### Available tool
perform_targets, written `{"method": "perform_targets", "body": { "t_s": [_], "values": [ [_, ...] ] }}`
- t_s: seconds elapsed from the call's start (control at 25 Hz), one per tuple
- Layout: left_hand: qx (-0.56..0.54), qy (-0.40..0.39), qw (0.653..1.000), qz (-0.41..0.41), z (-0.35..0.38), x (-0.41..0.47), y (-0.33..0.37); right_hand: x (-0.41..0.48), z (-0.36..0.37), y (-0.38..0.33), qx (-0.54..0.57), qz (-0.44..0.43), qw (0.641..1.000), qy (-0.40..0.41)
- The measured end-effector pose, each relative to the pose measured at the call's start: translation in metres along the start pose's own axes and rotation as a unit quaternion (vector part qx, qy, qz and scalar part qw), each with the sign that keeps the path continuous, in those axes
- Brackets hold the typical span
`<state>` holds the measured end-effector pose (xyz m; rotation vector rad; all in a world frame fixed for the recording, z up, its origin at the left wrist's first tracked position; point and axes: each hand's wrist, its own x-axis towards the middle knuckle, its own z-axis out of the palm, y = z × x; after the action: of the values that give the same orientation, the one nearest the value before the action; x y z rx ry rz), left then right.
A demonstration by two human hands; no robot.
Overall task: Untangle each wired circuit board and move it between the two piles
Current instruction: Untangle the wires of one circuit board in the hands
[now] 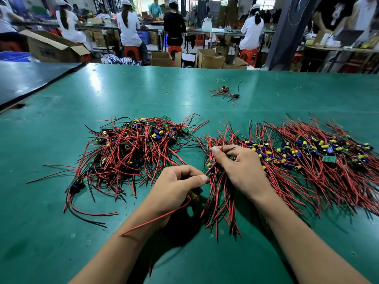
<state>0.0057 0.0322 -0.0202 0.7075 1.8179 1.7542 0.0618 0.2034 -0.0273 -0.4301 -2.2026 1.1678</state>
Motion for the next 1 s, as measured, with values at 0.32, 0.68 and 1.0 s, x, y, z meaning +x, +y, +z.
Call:
{"method": "perform_targets", "body": {
  "t_s": [0.32, 0.68, 1.0],
  "values": [
    [-0.052, -0.01, 0.998, -0.033, -0.001, 0.001, 0.0, -0.001, 0.0, 0.001, -0.037, -0.093, 0.99, 0.104],
    [-0.073, 0.007, 0.995, -0.067, -0.005, 0.004, 0.0, 0.005, -0.003, -0.007, 0.327, 0.202, 0.922, -0.039],
    [-0.242, 0.103, 0.958, -0.112, -0.005, 0.008, 0.002, -0.004, 0.004, -0.011, 0.279, 0.142, 0.948, -0.06]
  ]
}}
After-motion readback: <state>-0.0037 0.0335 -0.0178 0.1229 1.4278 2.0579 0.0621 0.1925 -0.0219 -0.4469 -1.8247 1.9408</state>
